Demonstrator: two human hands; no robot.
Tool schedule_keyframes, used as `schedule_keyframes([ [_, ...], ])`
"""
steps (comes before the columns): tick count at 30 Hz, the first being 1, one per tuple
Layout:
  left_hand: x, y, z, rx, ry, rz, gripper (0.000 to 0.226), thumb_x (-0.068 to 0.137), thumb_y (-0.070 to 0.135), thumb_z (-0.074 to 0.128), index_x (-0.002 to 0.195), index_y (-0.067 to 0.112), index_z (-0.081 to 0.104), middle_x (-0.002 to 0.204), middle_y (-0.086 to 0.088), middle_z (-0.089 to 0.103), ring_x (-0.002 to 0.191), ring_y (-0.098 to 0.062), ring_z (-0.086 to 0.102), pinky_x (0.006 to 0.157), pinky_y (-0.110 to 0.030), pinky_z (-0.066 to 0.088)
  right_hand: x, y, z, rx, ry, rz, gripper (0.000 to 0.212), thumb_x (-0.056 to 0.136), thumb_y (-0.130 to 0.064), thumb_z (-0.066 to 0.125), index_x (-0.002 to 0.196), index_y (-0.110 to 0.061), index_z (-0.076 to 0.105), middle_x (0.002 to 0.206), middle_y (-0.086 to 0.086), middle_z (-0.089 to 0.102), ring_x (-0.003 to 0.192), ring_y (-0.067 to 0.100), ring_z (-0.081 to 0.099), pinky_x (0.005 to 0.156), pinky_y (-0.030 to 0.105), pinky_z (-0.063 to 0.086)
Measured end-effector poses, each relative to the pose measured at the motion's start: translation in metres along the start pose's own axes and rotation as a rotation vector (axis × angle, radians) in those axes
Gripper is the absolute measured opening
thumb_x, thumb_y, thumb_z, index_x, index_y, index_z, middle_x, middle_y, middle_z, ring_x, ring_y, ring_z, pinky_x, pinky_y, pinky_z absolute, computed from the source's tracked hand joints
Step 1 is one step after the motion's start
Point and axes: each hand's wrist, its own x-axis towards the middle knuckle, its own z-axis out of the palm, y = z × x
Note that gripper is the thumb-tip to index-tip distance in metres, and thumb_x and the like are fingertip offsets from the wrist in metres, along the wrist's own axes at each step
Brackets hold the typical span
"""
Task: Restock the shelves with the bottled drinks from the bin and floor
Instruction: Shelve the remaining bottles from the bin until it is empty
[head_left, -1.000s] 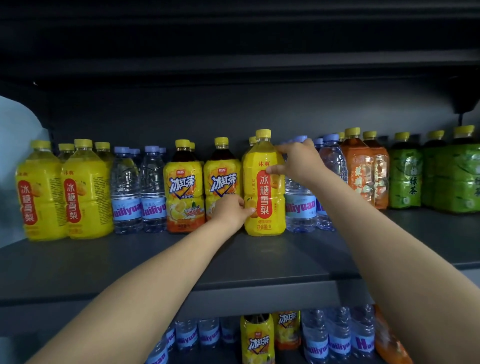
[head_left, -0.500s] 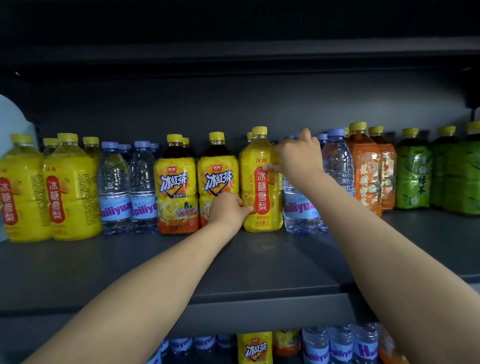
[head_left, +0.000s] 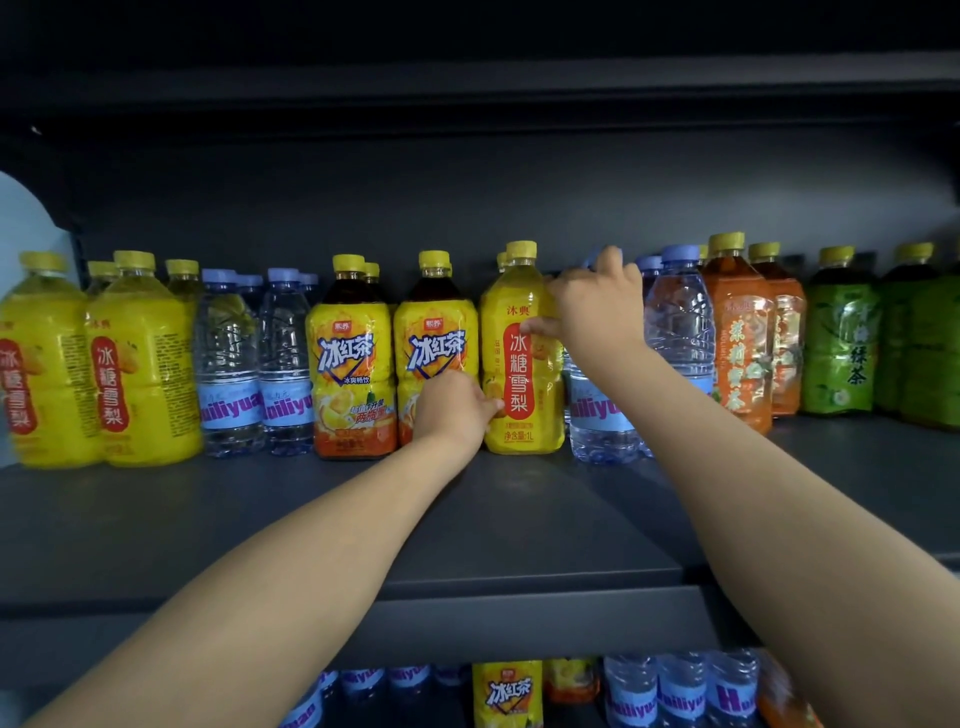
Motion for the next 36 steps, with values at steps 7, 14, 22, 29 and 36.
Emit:
schedule_keyframes([
  [7,-0.004,-0.001,-0.006,-0.059,-0.084,-0.007,0.019,0.085,0.026,0.067,0.076,0.01,0.063,0.088,-0.012,0.072,0.087,-0.025,0.069,0.085,-0.04,0.055,-0.007,-0.005,-0.001,0.028,0.01,0.025,0.056,0.081,-0.059,0.056,0.109,-0.011,0.062,0.111,0.006,0.063,0.122,0.031,0.035,0.09,0.039,0.032],
  [14,-0.033,-0.003,-0.027,0.003,-0.153,-0.027,0.023,0.089,0.024,0.059,0.067,0.018,0.054,0.091,-0.009,0.066,0.095,-0.027,0.062,0.087,-0.032,0.051,-0.023,-0.018,-0.004,0.063,-0.032,0.048,0.052,0.087,-0.047,0.057,0.12,-0.007,0.054,0.122,0.011,0.056,0.122,0.033,0.036,0.094,0.041,0.033],
  [22,-0.081,-0.026,-0.081,0.116,-0.164,0.061,0.019,0.09,0.021,0.056,0.099,0.008,0.067,0.109,-0.005,0.064,0.107,-0.021,0.056,0.078,-0.023,0.036,-0.067,-0.033,-0.029,0.122,-0.354,0.025,0.057,0.088,-0.049,0.054,0.13,-0.011,0.045,0.135,0.015,0.046,0.131,0.036,0.029,0.103,0.049,0.032],
  [29,-0.114,-0.057,-0.139,0.288,-0.195,0.031,0.027,0.09,0.026,0.055,0.098,0.004,0.068,0.103,-0.009,0.064,0.087,-0.017,0.051,0.073,-0.026,0.039,-0.096,-0.06,-0.034,0.195,-0.509,-0.053,0.062,0.084,-0.051,0.059,0.129,-0.013,0.045,0.134,0.015,0.047,0.127,0.039,0.035,0.104,0.05,0.035],
  [36,-0.146,-0.058,-0.188,0.635,-0.245,-0.003,0.036,0.092,0.035,0.051,0.103,0.004,0.064,0.109,-0.013,0.064,0.099,-0.029,0.058,0.078,-0.033,0.045,-0.112,-0.092,-0.061,0.258,-0.611,-0.184,0.065,0.088,-0.051,0.054,0.137,-0.01,0.041,0.142,0.013,0.044,0.129,0.034,0.04,0.106,0.041,0.037],
])
